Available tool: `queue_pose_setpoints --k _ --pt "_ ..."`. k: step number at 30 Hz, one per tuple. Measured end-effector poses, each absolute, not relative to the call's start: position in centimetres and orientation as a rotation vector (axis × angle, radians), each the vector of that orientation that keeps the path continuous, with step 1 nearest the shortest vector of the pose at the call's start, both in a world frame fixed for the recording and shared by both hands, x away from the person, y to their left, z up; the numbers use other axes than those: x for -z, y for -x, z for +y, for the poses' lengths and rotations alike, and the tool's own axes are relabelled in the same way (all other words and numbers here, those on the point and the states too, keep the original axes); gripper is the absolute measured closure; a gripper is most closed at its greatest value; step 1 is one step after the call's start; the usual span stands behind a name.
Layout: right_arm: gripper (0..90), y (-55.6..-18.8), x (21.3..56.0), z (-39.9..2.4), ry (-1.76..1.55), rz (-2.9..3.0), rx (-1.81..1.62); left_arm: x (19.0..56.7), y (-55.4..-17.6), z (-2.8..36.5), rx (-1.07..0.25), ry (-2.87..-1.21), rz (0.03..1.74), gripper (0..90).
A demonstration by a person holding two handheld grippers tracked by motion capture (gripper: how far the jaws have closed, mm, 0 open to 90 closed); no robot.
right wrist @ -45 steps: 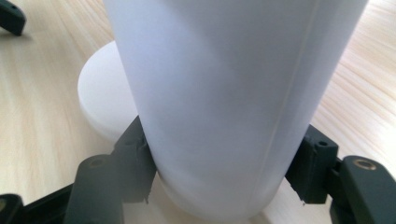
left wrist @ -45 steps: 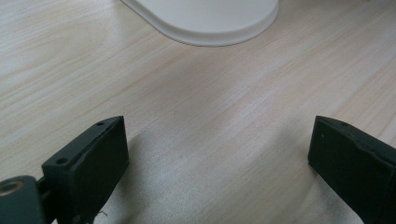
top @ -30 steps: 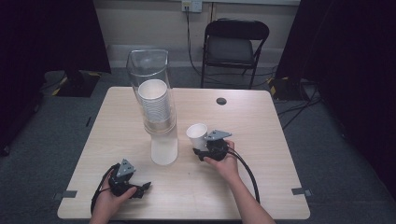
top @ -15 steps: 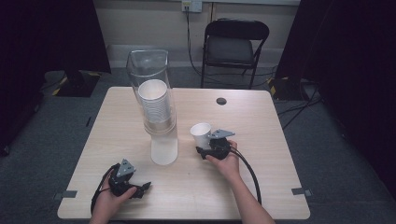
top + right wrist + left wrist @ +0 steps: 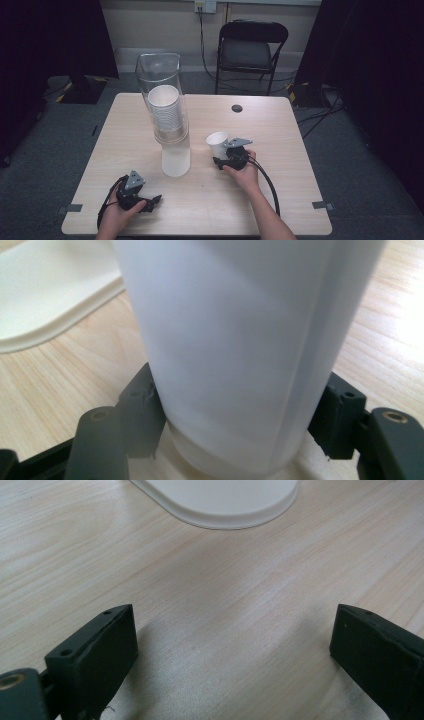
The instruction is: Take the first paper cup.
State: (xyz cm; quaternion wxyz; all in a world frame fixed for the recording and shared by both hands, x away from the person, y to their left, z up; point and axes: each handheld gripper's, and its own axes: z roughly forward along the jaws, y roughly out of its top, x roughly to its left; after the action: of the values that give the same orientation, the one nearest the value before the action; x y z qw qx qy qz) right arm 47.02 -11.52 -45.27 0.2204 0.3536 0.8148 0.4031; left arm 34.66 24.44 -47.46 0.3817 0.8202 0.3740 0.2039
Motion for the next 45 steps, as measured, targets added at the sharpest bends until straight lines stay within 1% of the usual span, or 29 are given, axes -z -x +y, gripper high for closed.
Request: queue_pose_setpoints --k 10,17,20,22,31,36,39,40,45 --pt "32.5 -47.1 45.3 -11.9 -0.991 2.273 -1.085 47.5 -34.7 24.4 -0.520 -2.093 0.954 4.6" --pt "29.0 -47.5 45.3 -12.2 -0.998 2.267 -1.075 47.5 -34.7 24.4 -0.520 -2.093 0.955 4.6" --pt "25.2 -47.5 45.3 -12.4 -1.011 2.257 -1.061 47.5 -34.7 24.4 -0.520 -2.093 0.954 4.6" --pt "25.0 -47.4 45.3 -12.5 -1.006 2.261 -1.057 47.5 -34.7 24.4 -0.520 -2.093 0.954 4.6" --pt "24.2 -45.7 45.4 -14.3 -0.989 2.252 -1.038 47.5 -34.7 24.4 -0.520 -2.093 0.955 4.6" --pt "24.6 -44.1 44.8 -15.1 -0.969 2.240 -1.075 47.5 -34.7 24.4 -0.520 -2.093 0.954 4.6" --pt "23.9 -43.3 44.7 -15.1 -0.960 2.240 -1.097 47.5 -34.7 24.4 -0.520 -2.093 0.955 4.6" --pt "20.9 -42.5 44.6 -14.8 -0.935 2.235 -1.084 47.5 -34.7 24.4 -0.521 -2.093 0.954 4.6" --pt "21.6 -41.1 44.0 -13.8 -0.883 2.254 -1.164 47.5 -34.7 24.4 -0.519 -2.093 0.956 4.6"
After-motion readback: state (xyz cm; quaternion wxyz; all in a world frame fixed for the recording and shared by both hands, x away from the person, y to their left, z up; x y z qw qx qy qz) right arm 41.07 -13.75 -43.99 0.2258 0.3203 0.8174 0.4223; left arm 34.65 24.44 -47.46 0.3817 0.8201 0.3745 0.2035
